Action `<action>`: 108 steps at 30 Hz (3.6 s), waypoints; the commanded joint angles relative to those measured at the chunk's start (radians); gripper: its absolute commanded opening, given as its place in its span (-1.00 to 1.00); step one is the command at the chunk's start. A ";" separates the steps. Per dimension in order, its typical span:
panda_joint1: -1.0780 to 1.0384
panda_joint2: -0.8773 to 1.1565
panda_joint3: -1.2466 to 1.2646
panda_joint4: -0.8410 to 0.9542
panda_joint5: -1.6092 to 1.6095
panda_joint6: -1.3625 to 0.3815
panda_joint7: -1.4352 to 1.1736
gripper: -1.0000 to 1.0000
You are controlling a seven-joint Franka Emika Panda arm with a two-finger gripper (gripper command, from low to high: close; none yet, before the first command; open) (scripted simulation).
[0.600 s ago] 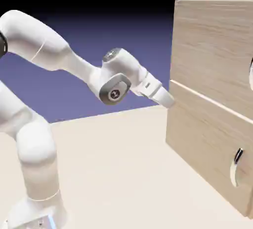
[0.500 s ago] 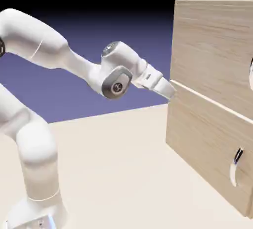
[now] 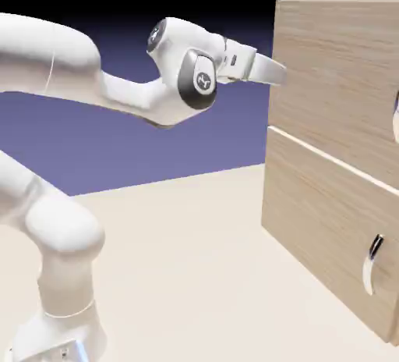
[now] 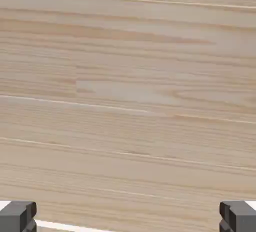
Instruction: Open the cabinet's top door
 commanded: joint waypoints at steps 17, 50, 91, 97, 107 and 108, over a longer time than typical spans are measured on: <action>0.354 -0.129 -0.390 0.259 -0.740 0.020 0.470 0.00; 0.876 -0.280 -0.901 0.624 -1.657 -0.032 1.052 -1.00; -0.082 -0.683 0.425 -0.459 -0.705 -1.002 1.012 -1.00; -0.059 -0.680 0.642 -0.450 -0.495 -1.150 1.011 -1.00; -0.081 -0.552 1.005 -0.321 -0.166 -1.419 1.051 -1.00; -0.093 -0.532 1.041 -0.298 -0.135 -1.447 1.057 -1.00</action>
